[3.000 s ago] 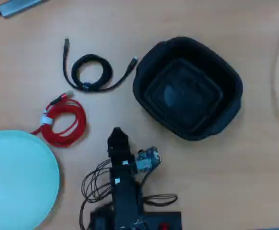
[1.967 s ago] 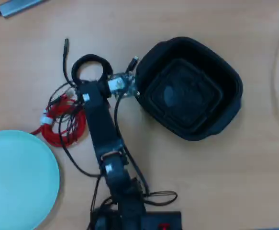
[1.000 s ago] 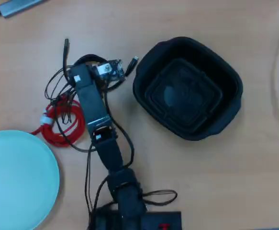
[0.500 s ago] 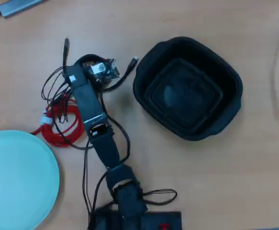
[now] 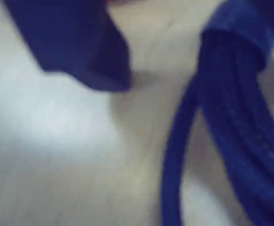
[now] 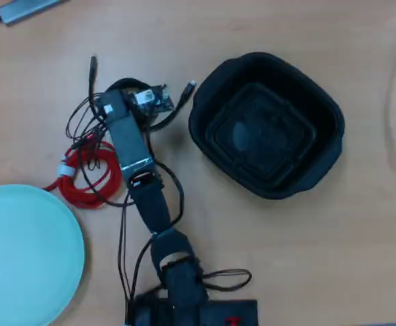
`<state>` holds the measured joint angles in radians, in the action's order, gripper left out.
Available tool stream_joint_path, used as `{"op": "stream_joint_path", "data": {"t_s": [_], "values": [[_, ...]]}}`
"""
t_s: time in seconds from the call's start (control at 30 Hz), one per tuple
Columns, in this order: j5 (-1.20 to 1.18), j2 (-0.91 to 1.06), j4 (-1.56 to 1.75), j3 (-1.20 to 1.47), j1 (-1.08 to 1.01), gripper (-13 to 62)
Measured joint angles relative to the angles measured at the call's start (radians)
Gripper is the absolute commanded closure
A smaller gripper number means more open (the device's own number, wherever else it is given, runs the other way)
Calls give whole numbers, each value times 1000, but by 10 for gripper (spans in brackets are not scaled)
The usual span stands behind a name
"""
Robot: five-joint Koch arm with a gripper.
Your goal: Put a black charging cable in a black bowl and put a red charging cable in a green bowl
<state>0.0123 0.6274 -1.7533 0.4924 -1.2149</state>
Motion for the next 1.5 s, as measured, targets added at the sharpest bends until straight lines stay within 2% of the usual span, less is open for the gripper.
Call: {"op": "stream_joint_path", "data": {"t_s": [0.27, 0.37, 0.47, 0.63, 0.67, 0.73, 1.17, 1.5], "values": [[-2, -2, -2, -5, -20, 105], [-2, -3, -5, -26, -21, 149], [-8, -3, -5, -26, -21, 265], [-71, -3, 8, -46, -23, 567], [-63, -5, 11, -49, -25, 590], [-66, -5, 12, -49, -25, 552], [-84, 14, 14, -64, -63, 557], [-130, 284, 12, -63, -38, 557]]}}
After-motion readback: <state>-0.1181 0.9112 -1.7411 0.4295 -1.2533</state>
